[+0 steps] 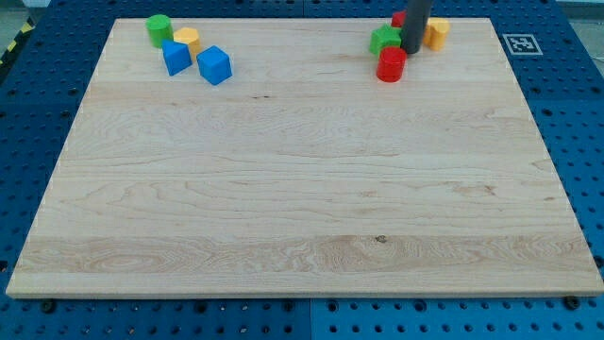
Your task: Move the green star into the blue cube
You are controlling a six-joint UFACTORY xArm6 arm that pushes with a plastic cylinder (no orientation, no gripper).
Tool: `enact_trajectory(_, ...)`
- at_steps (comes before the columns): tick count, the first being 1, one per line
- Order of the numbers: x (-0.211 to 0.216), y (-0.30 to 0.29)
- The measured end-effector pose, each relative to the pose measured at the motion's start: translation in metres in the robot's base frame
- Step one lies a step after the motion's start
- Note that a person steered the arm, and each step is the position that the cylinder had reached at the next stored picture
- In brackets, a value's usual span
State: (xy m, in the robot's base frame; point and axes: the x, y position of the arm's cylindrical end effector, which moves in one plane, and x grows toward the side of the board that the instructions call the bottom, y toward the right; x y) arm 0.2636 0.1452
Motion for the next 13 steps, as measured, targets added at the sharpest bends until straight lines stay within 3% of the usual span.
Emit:
enact_trajectory(2,0.000,-0.054)
enact_trajectory(5,-0.030,-0.086)
enact_trajectory(9,-0.030,-0.195)
enact_trajectory(13,-0.005,-0.207)
